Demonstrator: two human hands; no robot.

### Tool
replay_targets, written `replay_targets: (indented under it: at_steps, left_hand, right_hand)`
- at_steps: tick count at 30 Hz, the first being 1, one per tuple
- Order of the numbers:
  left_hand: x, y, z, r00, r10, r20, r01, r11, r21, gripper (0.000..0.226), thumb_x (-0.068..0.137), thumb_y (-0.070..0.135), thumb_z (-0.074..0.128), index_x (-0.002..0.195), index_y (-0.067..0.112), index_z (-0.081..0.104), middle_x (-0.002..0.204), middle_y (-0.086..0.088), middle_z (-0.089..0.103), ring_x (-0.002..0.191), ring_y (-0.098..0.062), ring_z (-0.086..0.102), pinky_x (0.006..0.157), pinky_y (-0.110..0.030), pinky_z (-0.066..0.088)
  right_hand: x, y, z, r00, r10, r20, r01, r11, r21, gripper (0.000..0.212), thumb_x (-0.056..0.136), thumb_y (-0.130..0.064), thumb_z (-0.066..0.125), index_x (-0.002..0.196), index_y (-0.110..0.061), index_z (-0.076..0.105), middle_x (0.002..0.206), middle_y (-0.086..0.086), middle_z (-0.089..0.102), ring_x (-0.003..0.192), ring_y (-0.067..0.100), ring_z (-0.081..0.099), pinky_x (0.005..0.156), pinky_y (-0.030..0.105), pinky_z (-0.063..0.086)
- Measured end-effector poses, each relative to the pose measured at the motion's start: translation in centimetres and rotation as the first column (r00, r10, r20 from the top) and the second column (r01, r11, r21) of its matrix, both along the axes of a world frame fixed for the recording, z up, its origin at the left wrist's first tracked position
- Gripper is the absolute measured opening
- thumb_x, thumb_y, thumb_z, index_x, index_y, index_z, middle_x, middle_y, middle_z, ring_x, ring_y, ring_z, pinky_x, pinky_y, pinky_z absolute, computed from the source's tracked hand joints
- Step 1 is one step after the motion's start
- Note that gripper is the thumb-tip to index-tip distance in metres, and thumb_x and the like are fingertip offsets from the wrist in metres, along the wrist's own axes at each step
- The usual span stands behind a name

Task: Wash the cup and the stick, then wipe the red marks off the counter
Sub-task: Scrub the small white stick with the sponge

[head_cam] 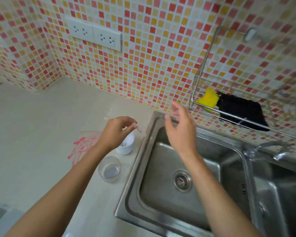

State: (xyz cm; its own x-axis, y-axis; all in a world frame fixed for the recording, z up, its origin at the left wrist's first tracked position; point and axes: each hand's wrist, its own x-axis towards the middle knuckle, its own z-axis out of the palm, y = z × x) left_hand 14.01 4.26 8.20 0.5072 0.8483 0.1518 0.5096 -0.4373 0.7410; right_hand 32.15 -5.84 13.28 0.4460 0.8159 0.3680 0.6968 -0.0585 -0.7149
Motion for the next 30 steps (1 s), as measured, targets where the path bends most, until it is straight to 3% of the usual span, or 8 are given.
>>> replay_targets:
  at_steps: [5,8,12,15,18,22,25,30]
  left_hand:
    - [3.8,-1.0,0.1,0.994,-0.018,0.103,0.031,0.991,-0.129,0.017,0.090,0.027,0.066,0.101,0.017,0.073,0.094,0.002,0.074,0.088,-0.010,0.069,0.083,-0.027,0.055]
    - [6.0,-1.4,0.1,0.992,-0.007,0.129,0.030,0.984,-0.177,0.015,0.090,0.026,0.066,0.100,0.016,0.073,0.091,0.001,0.075,0.083,-0.009,0.068,0.074,-0.017,0.051]
    - [7.9,-1.7,-0.4,0.987,0.048,0.157,-0.008,0.970,-0.244,0.014,0.089,0.025,0.069,0.098,0.017,0.074,0.084,0.001,0.075,0.078,-0.008,0.067,0.075,-0.022,0.050]
    - [8.9,-1.8,-0.8,0.978,0.076,0.196,-0.012,0.952,-0.307,0.013,0.087,0.025,0.070,0.096,0.016,0.075,0.086,0.001,0.075,0.081,-0.010,0.069,0.078,-0.024,0.052]
    - [10.0,-2.7,-1.2,0.941,0.156,0.300,-0.012,0.902,-0.432,0.012,0.088,0.023,0.069,0.091,0.012,0.074,0.086,-0.004,0.075,0.082,-0.015,0.069,0.079,-0.027,0.053]
    - [11.2,-4.4,-2.6,0.889,0.265,0.372,-0.012,0.828,-0.561,0.015,0.088,0.026,0.069,0.079,0.015,0.072,0.075,-0.007,0.070,0.074,-0.017,0.063,0.079,-0.035,0.050]
    - [12.0,-5.4,-3.8,0.869,0.302,0.392,0.002,0.789,-0.614,0.015,0.088,0.021,0.069,0.073,0.017,0.071,0.070,-0.004,0.065,0.071,-0.016,0.057,0.077,-0.035,0.046]
    - [12.8,-5.8,-5.0,0.895,0.242,0.375,0.043,0.790,-0.612,0.010,0.087,0.019,0.070,0.077,0.019,0.072,0.068,0.003,0.068,0.067,-0.012,0.058,0.073,-0.032,0.045]
  right_hand:
    - [7.5,0.6,5.2,0.960,-0.261,0.099,0.234,0.946,0.224,0.032,0.090,-0.011,0.054,0.122,-0.012,0.059,0.117,0.001,0.062,0.102,0.019,0.060,0.091,0.036,0.050]
    - [11.4,2.5,5.3,0.939,-0.313,0.141,0.318,0.948,-0.020,0.039,0.092,-0.023,0.055,0.131,-0.019,0.052,0.129,0.004,0.053,0.118,0.024,0.051,0.099,0.036,0.043]
    - [14.5,5.5,4.7,0.944,-0.282,0.171,0.329,0.850,-0.412,0.050,0.086,-0.051,0.059,0.127,-0.025,0.052,0.136,0.012,0.047,0.123,0.035,0.046,0.094,0.040,0.042]
    - [14.9,6.7,4.0,0.933,-0.287,0.216,0.357,0.813,-0.460,0.031,0.085,-0.033,0.060,0.115,-0.023,0.054,0.123,0.011,0.055,0.114,0.037,0.048,0.077,0.038,0.038]
    - [15.2,6.5,3.8,0.937,-0.284,0.206,0.346,0.840,-0.417,0.029,0.088,-0.010,0.054,0.115,-0.018,0.053,0.114,0.009,0.058,0.105,0.033,0.052,0.077,0.035,0.043]
    - [14.4,4.3,5.6,0.967,-0.253,-0.014,0.247,0.953,-0.176,0.026,0.092,-0.010,0.058,0.117,-0.019,0.057,0.114,-0.004,0.058,0.094,0.012,0.055,0.060,0.012,0.038]
    - [11.9,1.1,6.5,0.966,-0.191,-0.172,0.219,0.962,0.163,0.031,0.090,-0.010,0.060,0.120,-0.020,0.059,0.117,-0.008,0.061,0.105,0.006,0.058,0.082,0.014,0.046]
    - [6.4,-6.0,2.1,0.994,-0.098,0.051,0.077,0.948,0.308,0.034,0.086,0.002,0.062,0.120,-0.005,0.064,0.122,0.002,0.059,0.117,0.011,0.054,0.101,0.019,0.040]
